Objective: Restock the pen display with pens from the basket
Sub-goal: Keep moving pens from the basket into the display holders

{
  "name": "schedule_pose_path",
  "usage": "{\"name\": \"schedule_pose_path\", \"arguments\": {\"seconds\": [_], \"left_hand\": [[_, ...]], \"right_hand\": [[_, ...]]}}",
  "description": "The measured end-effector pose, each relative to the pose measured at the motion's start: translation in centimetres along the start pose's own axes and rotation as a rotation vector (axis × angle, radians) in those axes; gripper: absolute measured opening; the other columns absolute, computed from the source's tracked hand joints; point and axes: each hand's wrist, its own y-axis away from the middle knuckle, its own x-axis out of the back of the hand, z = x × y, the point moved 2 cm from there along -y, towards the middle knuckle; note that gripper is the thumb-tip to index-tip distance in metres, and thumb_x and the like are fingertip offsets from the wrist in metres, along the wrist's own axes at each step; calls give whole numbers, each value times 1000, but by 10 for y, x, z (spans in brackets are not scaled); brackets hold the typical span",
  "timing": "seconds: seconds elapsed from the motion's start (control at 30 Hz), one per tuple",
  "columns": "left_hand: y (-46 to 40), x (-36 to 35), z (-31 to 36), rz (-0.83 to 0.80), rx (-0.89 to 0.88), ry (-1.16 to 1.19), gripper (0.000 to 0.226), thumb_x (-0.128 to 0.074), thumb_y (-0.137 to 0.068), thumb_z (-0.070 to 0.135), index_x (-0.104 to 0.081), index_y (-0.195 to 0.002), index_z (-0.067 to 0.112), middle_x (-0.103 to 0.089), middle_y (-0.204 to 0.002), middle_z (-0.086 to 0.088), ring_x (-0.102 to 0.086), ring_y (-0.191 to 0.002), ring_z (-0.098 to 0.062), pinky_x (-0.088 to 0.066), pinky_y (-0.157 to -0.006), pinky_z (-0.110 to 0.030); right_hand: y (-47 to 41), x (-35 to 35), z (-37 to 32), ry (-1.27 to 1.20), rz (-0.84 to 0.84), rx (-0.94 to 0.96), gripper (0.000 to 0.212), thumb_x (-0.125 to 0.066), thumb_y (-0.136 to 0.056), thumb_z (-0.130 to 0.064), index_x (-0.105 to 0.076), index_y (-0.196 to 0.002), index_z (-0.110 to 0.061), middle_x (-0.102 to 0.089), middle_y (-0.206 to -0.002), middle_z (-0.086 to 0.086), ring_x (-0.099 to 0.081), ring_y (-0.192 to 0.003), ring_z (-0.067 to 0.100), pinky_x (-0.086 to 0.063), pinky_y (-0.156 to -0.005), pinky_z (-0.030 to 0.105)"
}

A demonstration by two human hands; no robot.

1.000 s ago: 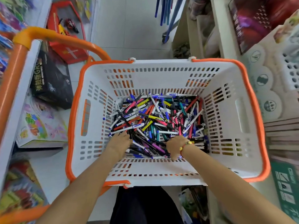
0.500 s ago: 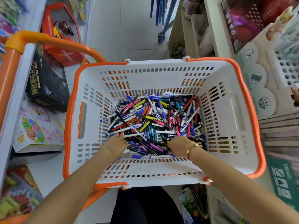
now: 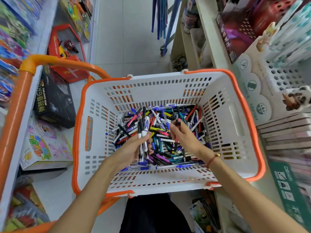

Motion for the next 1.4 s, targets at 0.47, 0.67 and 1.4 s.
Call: {"name": "schedule_pose_path", "arguments": {"seconds": [0.47, 0.67, 1.4], "left_hand": [[10, -22, 6, -81, -38, 246, 39, -51, -90, 34, -50, -118, 6, -39, -61, 7, -29, -42, -2, -26, -35, -12], [19, -29, 11, -111, 7, 139, 29, -46, -99, 26, -60, -117, 8, -55, -68, 4, -44, -48, -4, -39, -40, -15], [30, -26, 22, -223, 89, -5, 25, -54, -95, 17, -69, -115, 17, -74, -106, 3, -70, -81, -6, -59, -71, -25]], "right_hand": [[6, -12, -19, -775, -11, -420, 22, -46, -103, -28, -59, -109, -11, -41, -60, -5, -24, -39, 4, -24, -35, 15], [5, -15, -32, -616, -68, -387, 33, -63, -91, -47, -63, -91, -13, -47, -55, -7, -24, -41, 6, -22, -41, 17], [-2, 20, -58, -239, -113, -181, 33, -61, -92, -44, -72, -84, -13, -21, -52, 0, -17, -46, 14, -20, -46, 21]]}}
